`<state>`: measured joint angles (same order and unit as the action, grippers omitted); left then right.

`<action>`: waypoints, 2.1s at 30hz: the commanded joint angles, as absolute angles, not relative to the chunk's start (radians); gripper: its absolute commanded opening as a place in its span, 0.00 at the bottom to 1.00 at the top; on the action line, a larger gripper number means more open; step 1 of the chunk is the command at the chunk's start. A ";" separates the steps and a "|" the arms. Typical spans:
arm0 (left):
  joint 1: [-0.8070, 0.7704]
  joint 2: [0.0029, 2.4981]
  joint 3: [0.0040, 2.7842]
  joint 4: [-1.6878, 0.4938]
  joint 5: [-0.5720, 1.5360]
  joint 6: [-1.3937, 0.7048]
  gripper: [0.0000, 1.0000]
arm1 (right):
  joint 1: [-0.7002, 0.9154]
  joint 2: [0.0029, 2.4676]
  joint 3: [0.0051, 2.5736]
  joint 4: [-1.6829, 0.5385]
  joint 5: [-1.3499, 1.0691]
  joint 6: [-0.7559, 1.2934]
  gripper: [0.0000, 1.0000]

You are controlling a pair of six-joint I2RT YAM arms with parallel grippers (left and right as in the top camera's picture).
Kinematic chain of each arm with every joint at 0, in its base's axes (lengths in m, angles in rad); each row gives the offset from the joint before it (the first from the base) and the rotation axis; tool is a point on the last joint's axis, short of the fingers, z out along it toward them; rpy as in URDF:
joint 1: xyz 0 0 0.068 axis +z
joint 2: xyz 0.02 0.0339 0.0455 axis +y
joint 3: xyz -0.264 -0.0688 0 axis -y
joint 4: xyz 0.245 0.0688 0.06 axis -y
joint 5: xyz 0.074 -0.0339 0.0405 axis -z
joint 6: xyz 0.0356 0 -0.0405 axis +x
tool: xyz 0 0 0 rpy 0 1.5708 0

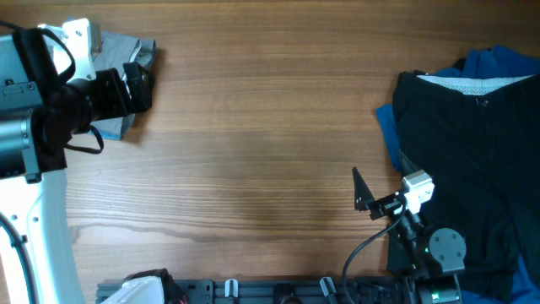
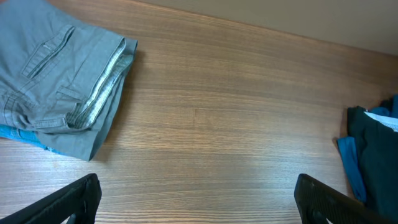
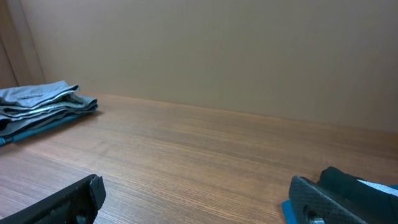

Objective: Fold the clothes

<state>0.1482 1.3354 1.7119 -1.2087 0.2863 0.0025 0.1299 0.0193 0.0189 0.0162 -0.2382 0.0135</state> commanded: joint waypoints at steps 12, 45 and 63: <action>0.019 1.042 1.423 -0.812 0.189 -0.013 1.00 | 0.137 0.005 0.005 0.022 -0.232 0.001 1.00; 0.014 0.003 0.006 0.011 0.152 -0.300 1.00 | 0.137 0.005 0.005 0.022 -0.232 0.001 1.00; 0.013 0.007 0.006 -0.062 0.152 -0.300 1.00 | 0.137 0.005 0.005 0.022 -0.232 0.001 1.00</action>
